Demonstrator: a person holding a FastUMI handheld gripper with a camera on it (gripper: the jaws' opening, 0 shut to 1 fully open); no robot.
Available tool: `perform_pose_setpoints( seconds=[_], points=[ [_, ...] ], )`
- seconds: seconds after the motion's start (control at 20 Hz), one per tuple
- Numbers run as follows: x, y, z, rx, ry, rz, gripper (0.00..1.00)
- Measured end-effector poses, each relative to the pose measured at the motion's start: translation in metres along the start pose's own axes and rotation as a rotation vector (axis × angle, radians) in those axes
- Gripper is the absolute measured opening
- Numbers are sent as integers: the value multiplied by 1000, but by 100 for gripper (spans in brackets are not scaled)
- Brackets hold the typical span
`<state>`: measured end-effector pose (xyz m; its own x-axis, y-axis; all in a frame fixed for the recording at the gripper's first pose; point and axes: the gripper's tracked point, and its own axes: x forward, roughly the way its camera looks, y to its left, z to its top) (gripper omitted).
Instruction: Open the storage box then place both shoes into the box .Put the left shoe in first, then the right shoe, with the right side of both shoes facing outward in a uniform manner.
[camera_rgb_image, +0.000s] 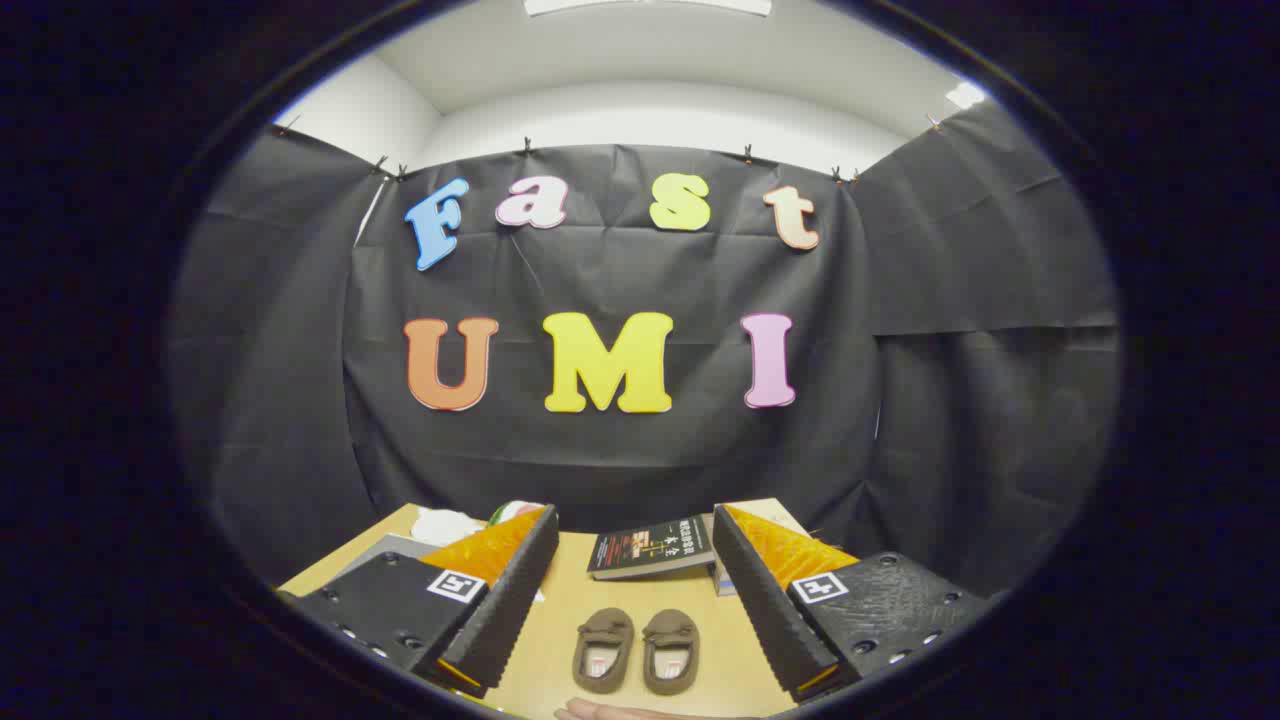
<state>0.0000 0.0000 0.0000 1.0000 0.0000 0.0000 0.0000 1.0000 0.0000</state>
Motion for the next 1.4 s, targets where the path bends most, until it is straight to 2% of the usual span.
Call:
perform_pose_setpoints(
  seconds=[0.3,0.9,1.2,1.4],
  points=[
    [17,-31,-9,-6,34,-2,95],
    [46,-28,-69,-27,144,46,95],
    [63,12,-115,-43,242,135,95],
    [71,60,-157,14,385,258,95]
  ],
)
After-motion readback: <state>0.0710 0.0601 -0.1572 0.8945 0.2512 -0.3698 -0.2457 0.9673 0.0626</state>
